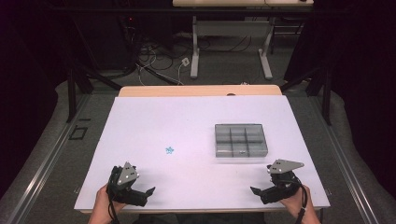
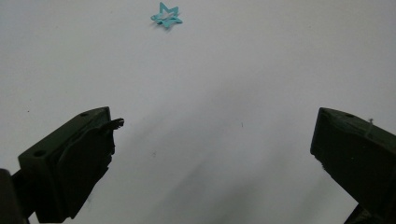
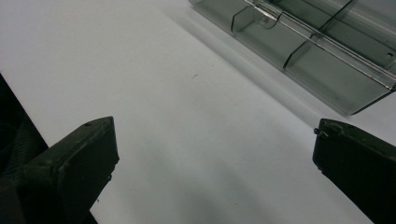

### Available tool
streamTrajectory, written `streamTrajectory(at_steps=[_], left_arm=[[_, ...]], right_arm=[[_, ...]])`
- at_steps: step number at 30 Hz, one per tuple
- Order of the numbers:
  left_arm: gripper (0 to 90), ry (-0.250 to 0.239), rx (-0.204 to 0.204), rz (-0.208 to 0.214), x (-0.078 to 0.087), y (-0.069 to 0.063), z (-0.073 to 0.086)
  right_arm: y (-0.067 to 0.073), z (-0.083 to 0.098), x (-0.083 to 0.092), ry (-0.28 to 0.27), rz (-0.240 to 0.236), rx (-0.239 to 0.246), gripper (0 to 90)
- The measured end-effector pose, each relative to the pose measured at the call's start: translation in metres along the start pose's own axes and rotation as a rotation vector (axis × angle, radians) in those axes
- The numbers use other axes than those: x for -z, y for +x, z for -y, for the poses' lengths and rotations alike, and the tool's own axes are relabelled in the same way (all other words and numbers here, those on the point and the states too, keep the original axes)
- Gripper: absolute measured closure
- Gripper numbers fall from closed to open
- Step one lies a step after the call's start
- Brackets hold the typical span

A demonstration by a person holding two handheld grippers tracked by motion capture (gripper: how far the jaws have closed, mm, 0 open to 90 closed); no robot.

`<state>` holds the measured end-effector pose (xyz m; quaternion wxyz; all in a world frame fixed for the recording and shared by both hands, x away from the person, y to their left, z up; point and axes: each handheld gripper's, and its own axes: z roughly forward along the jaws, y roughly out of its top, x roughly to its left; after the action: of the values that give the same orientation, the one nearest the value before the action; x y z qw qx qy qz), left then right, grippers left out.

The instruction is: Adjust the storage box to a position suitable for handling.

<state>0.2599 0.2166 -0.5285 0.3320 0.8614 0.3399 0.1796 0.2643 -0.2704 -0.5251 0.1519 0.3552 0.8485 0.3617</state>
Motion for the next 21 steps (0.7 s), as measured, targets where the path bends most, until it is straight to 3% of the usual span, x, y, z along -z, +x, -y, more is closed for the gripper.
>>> streamTrajectory(at_steps=[12,21], left_arm=[[0.0,0.016,0.002,0.003,-0.002,0.001,-0.001],[0.0,0.011,0.007,0.005,-0.002,0.002,0.0]], right_arm=[[-0.016,-0.017,-0.006,-0.057,0.0,-0.054,0.0],[-0.028,-0.03,-0.009,-0.062,0.003,-0.066,0.0]])
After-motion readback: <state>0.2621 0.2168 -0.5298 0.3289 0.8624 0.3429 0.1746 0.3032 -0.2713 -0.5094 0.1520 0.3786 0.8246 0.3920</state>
